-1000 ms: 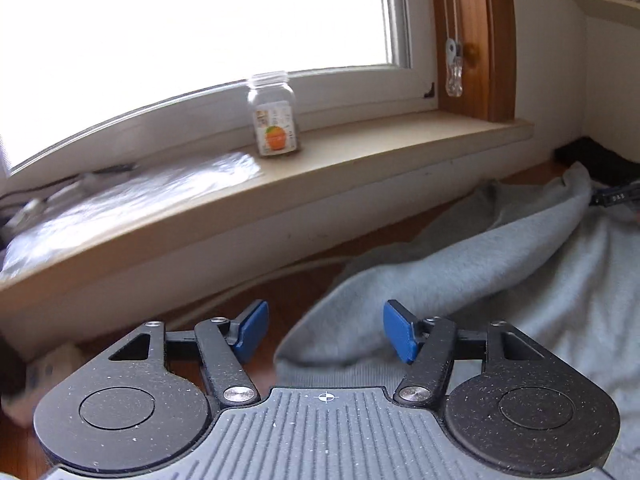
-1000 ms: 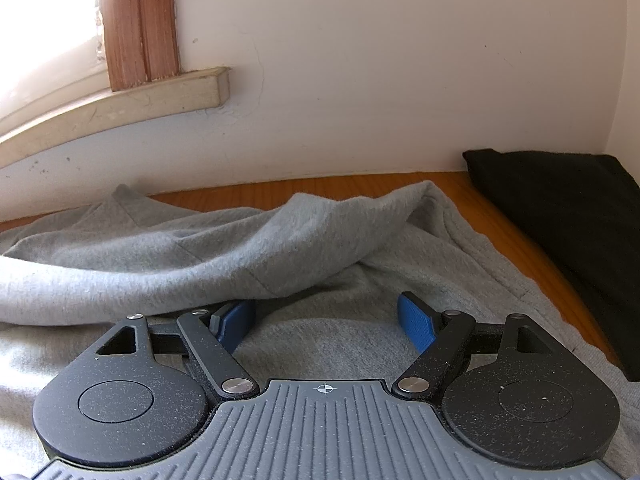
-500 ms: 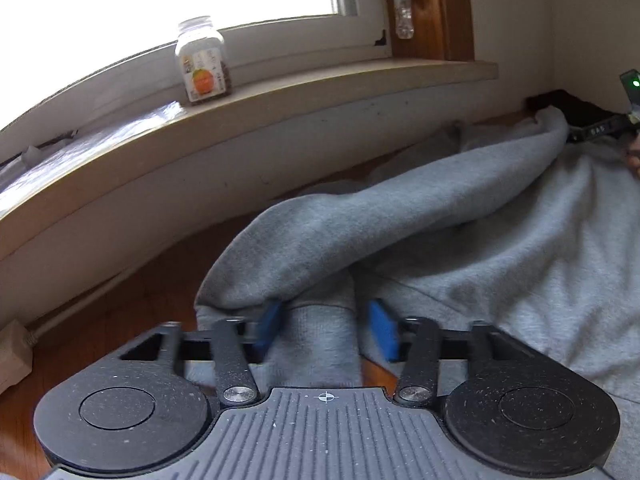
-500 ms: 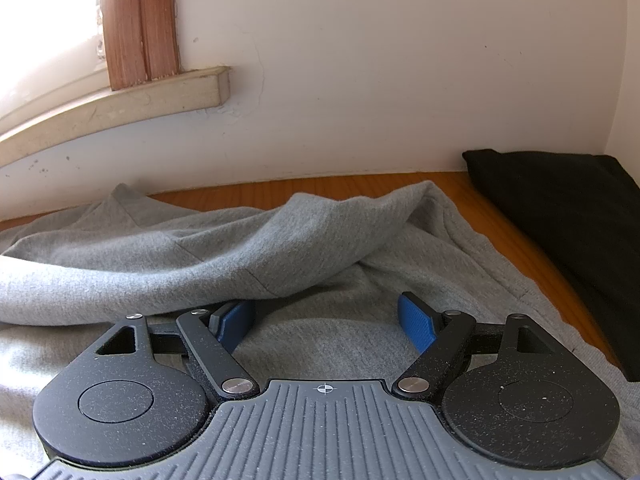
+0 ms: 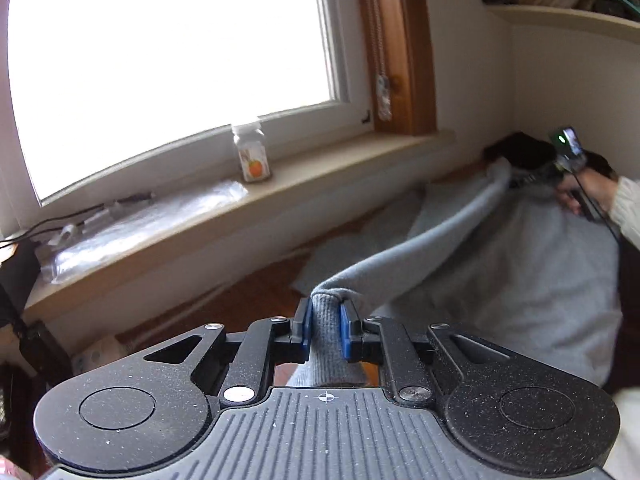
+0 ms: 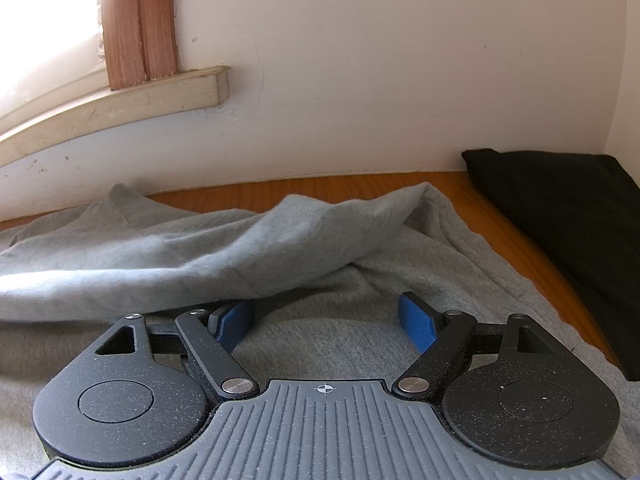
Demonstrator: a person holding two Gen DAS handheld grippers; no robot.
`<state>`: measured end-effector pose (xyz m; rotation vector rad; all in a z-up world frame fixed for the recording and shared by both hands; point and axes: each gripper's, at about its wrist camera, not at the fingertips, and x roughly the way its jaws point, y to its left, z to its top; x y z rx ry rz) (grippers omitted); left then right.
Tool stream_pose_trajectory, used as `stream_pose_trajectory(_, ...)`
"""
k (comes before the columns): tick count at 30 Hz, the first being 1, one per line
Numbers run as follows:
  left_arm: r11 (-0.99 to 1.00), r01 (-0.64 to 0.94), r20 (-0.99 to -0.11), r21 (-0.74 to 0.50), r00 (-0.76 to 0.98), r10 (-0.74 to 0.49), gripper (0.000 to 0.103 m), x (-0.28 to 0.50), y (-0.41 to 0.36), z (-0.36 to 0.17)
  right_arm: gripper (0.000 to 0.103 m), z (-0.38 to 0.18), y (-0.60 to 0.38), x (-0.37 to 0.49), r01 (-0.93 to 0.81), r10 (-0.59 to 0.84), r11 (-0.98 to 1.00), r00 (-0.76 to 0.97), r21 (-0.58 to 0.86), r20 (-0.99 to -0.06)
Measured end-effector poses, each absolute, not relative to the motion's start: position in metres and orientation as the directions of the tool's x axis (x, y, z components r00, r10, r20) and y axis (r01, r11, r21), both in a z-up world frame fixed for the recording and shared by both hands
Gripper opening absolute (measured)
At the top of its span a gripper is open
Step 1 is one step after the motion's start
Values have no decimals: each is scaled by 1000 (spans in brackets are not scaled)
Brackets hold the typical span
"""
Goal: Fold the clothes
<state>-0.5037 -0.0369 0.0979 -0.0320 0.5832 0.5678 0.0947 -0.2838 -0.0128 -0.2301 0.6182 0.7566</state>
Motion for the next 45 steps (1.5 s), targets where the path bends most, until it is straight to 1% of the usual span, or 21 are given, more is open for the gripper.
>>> stream_pose_trajectory(1,853,-508,-539,122,688,486,23,-506,-41,95,79,-13,-284,95,-701,570,713,562,21,-600)
stream_pose_trajectory(2,857,-502,-545,115,689,477,25,-508,-42,92,79,-12,-284,95,-701,570,713,562,21,-600)
stream_pose_trajectory(5,865,-493,-556,96,694,457,28,-510,-43,83,79,-11,-284,95,-701,570,713,561,22,-600)
stream_pose_trajectory(7,864,-494,-557,95,693,458,39,-509,-40,81,79,-10,-285,95,-701,570,713,561,22,-600)
stream_pose_trajectory(11,863,-498,-566,79,691,450,43,-496,-27,75,79,-10,-285,96,-701,570,713,560,23,-600)
stream_pose_trajectory(13,864,-498,-574,68,689,442,53,-484,-20,69,79,-10,-285,96,-701,571,713,560,24,-601)
stream_pose_trajectory(15,867,-494,-585,58,687,431,56,-471,-12,60,79,-10,-285,96,-701,571,713,560,24,-600)
stream_pose_trajectory(22,862,-506,-656,-25,659,367,57,-422,36,13,79,-9,-286,97,-702,572,712,559,25,-600)
stream_pose_trajectory(26,866,-490,-652,-104,691,313,54,-415,52,3,79,-9,-285,96,-701,571,713,559,25,-600)
stream_pose_trajectory(27,864,-485,-647,-135,704,294,41,-416,54,4,79,-9,-285,96,-701,572,712,559,26,-601)
stream_pose_trajectory(28,865,-474,-641,-163,717,272,11,-417,55,4,79,-9,-285,96,-701,572,712,558,26,-601)
stream_pose_trajectory(29,872,-464,-636,-159,724,269,1,-417,51,6,79,-9,-285,96,-702,573,712,558,27,-601)
stream_pose_trajectory(31,887,-446,-625,-122,729,280,2,-416,42,11,79,-9,-286,96,-702,574,712,557,29,-601)
stream_pose_trajectory(33,885,-454,-584,-103,748,316,2,-420,35,22,79,-8,-286,97,-702,575,711,556,30,-600)
stream_pose_trajectory(36,845,-526,-461,-96,776,430,2,-434,37,52,79,-7,-287,97,-702,576,711,555,33,-600)
stream_pose_trajectory(37,822,-564,-437,-85,762,478,2,-435,41,60,79,-7,-287,97,-702,577,711,555,35,-599)
stream_pose_trajectory(38,801,-596,-445,-56,733,514,2,-432,45,62,79,-7,-287,98,-702,578,711,554,37,-599)
stream_pose_trajectory(41,764,-645,-534,34,634,559,3,-413,59,50,79,-6,-288,98,-700,578,713,556,39,-597)
stream_pose_trajectory(42,750,-660,-558,49,604,568,11,-409,61,45,79,-6,-289,98,-700,579,713,555,40,-597)
stream_pose_trajectory(43,740,-670,-562,61,590,580,24,-407,61,42,79,-6,-289,99,-699,579,713,555,42,-597)
stream_pose_trajectory(45,740,-668,-539,83,594,597,36,-406,51,41,79,-5,-290,99,-699,579,714,554,44,-598)
